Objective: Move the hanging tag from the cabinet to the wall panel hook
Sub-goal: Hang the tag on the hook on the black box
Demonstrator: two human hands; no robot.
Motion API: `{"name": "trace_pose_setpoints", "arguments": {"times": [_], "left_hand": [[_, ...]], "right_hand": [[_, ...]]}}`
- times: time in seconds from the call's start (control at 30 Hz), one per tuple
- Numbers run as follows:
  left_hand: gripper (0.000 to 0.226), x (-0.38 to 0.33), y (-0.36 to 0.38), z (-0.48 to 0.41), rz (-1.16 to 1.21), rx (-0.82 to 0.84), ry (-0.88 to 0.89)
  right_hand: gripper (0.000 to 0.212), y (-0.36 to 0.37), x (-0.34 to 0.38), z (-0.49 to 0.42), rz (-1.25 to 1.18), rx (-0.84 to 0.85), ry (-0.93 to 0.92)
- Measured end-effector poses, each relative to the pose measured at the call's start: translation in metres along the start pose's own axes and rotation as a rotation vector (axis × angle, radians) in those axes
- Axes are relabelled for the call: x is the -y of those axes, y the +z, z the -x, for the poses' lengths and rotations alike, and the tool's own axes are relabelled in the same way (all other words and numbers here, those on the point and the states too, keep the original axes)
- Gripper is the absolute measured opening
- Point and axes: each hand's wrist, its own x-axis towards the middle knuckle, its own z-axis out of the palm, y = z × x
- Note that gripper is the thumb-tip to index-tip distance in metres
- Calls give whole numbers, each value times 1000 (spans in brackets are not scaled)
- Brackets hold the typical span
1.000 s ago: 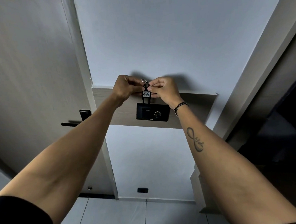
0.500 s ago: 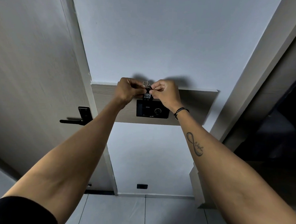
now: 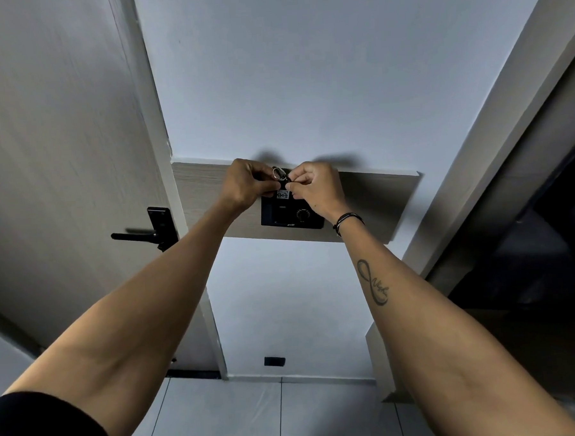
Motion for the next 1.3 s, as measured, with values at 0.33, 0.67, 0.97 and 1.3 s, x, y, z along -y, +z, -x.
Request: {"name": "trace_pose_setpoints", "arguments": {"times": [0.33, 0.67, 0.97, 1.3], "left_hand": [[16, 6, 7, 3, -33, -15, -30], [28, 7, 6, 4, -85, -30, -18], [32, 10, 8, 5, -137, -59, -2], [11, 17, 9, 9, -265, -67, 35]], "right_hand": [[14, 4, -10, 1, -36, -6, 61], [9, 6, -12, 1, 36, -27, 40], [9, 4, -12, 4, 88, -38, 15], [10, 7, -10, 6, 217, -30, -31]]}}
